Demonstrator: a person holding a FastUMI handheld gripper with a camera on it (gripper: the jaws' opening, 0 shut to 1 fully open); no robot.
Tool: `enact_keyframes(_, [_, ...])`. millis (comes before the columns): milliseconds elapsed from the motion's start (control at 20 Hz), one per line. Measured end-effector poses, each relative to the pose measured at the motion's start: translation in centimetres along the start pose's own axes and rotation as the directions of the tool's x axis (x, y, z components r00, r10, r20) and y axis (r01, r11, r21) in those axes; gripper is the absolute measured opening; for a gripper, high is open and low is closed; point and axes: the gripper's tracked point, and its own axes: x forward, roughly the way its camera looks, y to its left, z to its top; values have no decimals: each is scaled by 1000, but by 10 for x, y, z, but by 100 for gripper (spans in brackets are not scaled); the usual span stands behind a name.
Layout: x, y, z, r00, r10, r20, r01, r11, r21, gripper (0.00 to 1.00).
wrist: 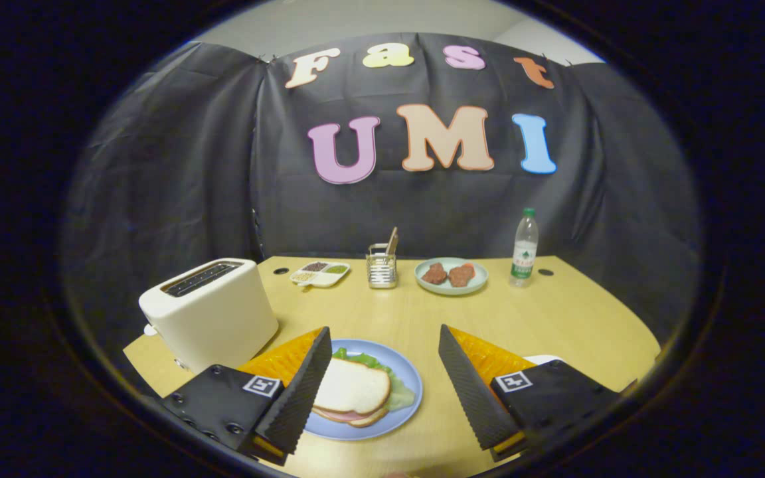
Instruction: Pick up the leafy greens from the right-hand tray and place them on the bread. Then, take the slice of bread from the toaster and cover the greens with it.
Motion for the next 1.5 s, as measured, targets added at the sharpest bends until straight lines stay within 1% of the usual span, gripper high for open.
enact_keyframes(200, [-33, -1, 29, 994, 12, 106, -6, 998, -55, 100])
enact_keyframes(400, [-62, 4, 48, 982, 45, 185, -37, 998, -45, 100])
enact_keyframes(600, [-80, -15, 63, 975, 7, 223, 5, 999, -50, 100])
enact_keyframes(800, [-104, -39, 75, 969, -11, 246, 22, 999, -42, 100])
enact_keyframes(900, [-113, -59, 78, 967, -24, 252, 35, 999, -38, 100])
enact_keyframes(1050, [-122, -98, 78, 965, -76, 253, 85, 996, -23, 100])
enact_keyframes(1350, [-125, -151, 73, 958, -151, 243, 154, 988, 5, 100])
enact_keyframes(1500, [-128, -163, 75, 954, -165, 251, 166, 986, 15, 100])
